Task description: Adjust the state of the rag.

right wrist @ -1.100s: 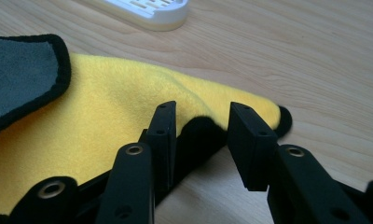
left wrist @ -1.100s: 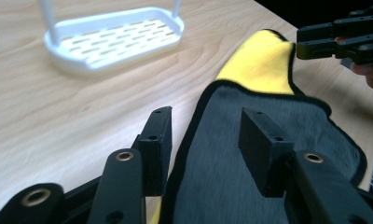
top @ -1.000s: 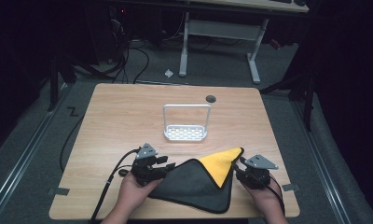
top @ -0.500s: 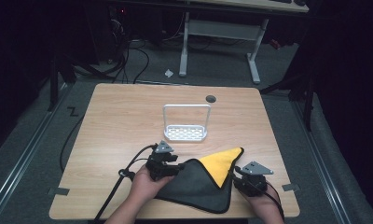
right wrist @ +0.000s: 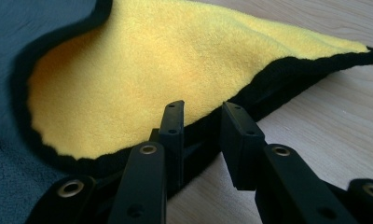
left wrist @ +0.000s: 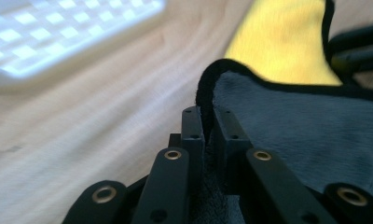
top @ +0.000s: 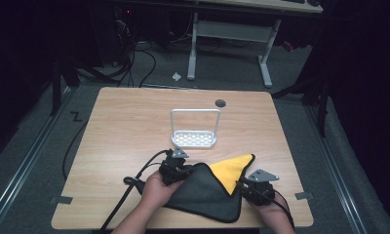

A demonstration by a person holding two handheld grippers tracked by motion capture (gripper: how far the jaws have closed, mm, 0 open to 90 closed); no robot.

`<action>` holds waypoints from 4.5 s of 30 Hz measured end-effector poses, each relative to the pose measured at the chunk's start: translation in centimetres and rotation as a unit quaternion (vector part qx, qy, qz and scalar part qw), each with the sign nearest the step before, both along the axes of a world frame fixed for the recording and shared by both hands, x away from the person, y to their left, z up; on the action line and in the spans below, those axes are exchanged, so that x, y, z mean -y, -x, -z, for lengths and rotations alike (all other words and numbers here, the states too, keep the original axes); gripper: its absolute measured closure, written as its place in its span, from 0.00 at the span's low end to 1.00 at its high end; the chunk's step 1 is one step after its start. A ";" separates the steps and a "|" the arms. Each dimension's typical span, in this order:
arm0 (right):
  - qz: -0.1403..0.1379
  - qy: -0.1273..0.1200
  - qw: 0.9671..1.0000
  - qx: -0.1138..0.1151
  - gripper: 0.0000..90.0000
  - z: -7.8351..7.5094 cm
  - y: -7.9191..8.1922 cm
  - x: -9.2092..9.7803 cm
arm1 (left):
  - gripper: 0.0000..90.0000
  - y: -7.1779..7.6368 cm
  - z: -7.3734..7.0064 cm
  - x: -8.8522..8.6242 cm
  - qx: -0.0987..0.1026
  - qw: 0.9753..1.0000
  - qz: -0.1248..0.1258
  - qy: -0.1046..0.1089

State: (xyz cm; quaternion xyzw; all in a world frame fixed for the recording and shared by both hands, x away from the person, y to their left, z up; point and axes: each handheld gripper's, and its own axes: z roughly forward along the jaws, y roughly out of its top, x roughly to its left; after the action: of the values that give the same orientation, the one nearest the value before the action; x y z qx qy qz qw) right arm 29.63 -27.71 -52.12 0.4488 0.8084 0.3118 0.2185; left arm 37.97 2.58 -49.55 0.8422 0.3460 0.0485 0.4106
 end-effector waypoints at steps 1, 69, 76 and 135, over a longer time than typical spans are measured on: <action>0.001 0.000 1.000 -0.001 0.80 0.0 0.0 0.0 | 0.93 -0.1 -0.5 -0.6 0.006 1.000 -0.009 0.010; 0.109 0.033 0.993 -0.008 0.89 0.0 -2.3 6.1 | 0.75 5.6 3.3 -5.1 -0.024 1.000 -0.015 0.006; 0.099 0.002 0.995 0.026 0.81 -1.0 -1.6 5.5 | 0.68 4.5 2.4 -7.1 -0.004 0.999 -0.046 0.023; -0.132 -0.025 0.989 0.054 0.48 -2.0 0.4 -12.8 | 0.94 -5.0 4.1 -8.1 0.016 0.986 -0.141 0.083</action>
State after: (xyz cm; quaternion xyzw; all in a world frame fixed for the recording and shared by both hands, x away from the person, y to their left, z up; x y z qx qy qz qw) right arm 29.24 -14.92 -50.17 0.3259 0.8396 0.3819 0.2073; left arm 43.02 10.72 -53.67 0.7471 0.4578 0.0903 0.4735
